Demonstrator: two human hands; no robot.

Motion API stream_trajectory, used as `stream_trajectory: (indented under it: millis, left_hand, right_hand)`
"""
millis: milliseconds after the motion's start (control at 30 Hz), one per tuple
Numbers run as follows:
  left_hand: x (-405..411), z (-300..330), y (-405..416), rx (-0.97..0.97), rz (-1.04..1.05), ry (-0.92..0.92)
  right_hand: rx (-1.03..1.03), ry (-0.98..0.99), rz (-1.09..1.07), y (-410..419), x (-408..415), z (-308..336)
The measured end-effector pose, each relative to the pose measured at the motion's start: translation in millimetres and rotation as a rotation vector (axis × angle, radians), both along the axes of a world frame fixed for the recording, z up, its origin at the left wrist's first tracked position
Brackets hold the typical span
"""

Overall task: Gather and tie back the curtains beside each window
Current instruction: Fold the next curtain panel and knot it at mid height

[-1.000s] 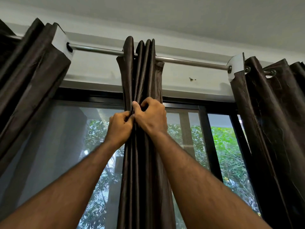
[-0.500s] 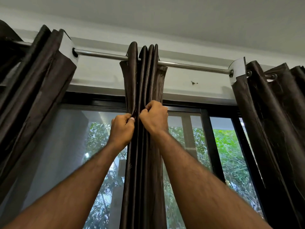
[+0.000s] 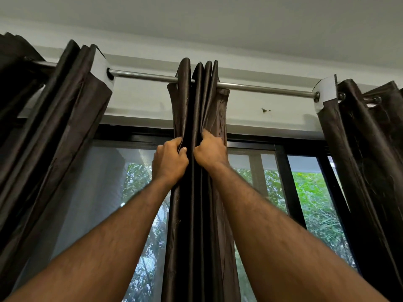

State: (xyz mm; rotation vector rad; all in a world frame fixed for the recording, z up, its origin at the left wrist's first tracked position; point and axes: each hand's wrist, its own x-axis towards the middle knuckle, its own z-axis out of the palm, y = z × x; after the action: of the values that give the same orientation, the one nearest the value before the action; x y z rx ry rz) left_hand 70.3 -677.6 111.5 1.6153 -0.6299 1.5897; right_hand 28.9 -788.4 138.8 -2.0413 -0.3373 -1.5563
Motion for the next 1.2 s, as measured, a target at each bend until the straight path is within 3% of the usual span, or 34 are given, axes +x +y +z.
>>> stream_trajectory:
  millis: [267, 467, 600, 933, 1200]
  left_hand:
    - [12, -21, 17, 0.035, -0.144, -0.116]
    - [32, -79, -1, -0.037, -0.241, -0.013]
    - [30, -137, -6, -0.065, -0.311, 0.022]
    - [6, -326, -12, -0.212, -0.398, 0.225]
    - [-3, -453, 6, -0.283, -0.329, 0.479]
  right_hand:
    - [-0.205, 0.013, 0.157, 26, 11, 9]
    - [0.034, -0.042, 0.384, -7, 22, -64]
    - [0.072, -0.029, 0.517, -19, 18, -123]
    - [0.154, -0.035, 0.562, -22, 14, -336]
    - [0.054, 0.019, 0.246, -12, 7, -472]
